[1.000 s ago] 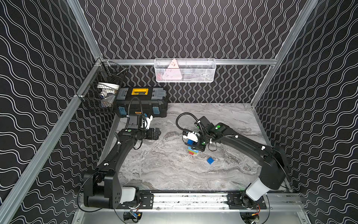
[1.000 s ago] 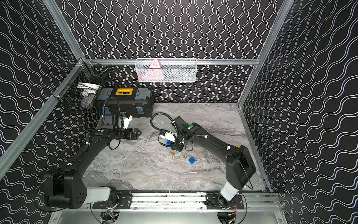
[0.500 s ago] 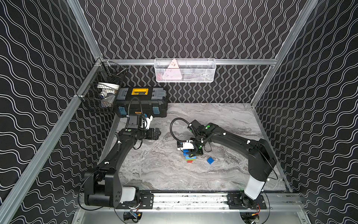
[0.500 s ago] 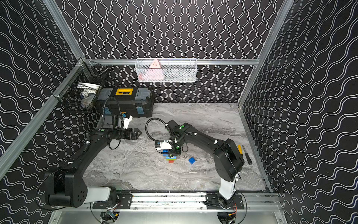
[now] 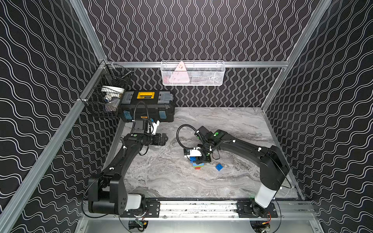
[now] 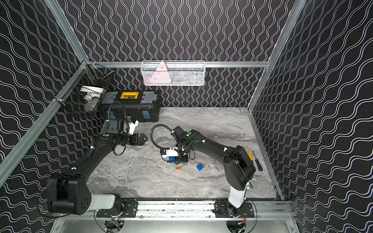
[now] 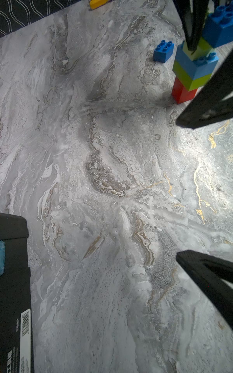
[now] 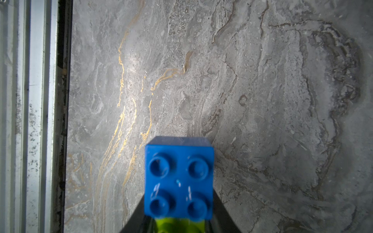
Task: Assemble a carrot with lego
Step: Place the lego brick at the center of the board, then pick up the lego brick from the center of the board.
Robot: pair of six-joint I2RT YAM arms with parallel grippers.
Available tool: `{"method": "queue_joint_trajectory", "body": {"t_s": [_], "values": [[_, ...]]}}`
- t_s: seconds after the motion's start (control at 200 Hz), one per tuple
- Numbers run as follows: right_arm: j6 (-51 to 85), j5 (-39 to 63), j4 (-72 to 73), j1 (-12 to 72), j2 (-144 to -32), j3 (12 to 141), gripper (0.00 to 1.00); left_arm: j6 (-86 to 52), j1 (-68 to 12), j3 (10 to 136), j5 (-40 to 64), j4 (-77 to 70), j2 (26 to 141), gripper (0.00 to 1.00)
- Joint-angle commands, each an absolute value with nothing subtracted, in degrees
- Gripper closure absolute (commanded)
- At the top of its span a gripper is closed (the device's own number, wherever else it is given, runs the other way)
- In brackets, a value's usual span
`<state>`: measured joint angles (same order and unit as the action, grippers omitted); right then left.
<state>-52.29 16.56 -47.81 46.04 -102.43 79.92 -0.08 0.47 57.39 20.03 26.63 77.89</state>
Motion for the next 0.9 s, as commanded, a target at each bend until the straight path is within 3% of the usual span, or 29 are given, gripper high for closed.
{"method": "queue_joint_trajectory", "body": {"t_s": [0.0, 0.465, 0.695, 0.796, 0.896], "values": [[-52.2, 16.7, -47.0, 46.3, -101.8, 80.0, 0.60, 0.4, 0.6, 57.3, 21.1, 26.2, 78.1, 0.01], [-52.1, 19.2, -49.0, 46.5, -98.1, 79.7, 0.51, 0.8, 0.7, 56.9, 21.5, 26.0, 78.0, 0.01], [-42.1, 15.4, -38.8, 41.9, -71.3, 60.6, 0.47, 2.6, 0.7, 57.1, 24.4, 26.9, 78.2, 0.01], [-35.6, 4.0, -34.4, 39.9, -58.9, 47.7, 0.46, 2.1, 0.7, 57.1, 26.6, 26.5, 78.8, 0.02], [-24.7, -2.7, -34.7, 34.6, -55.8, 42.2, 0.45, 1.5, 0.5, 57.1, 27.9, 26.1, 79.3, 0.02]]}}
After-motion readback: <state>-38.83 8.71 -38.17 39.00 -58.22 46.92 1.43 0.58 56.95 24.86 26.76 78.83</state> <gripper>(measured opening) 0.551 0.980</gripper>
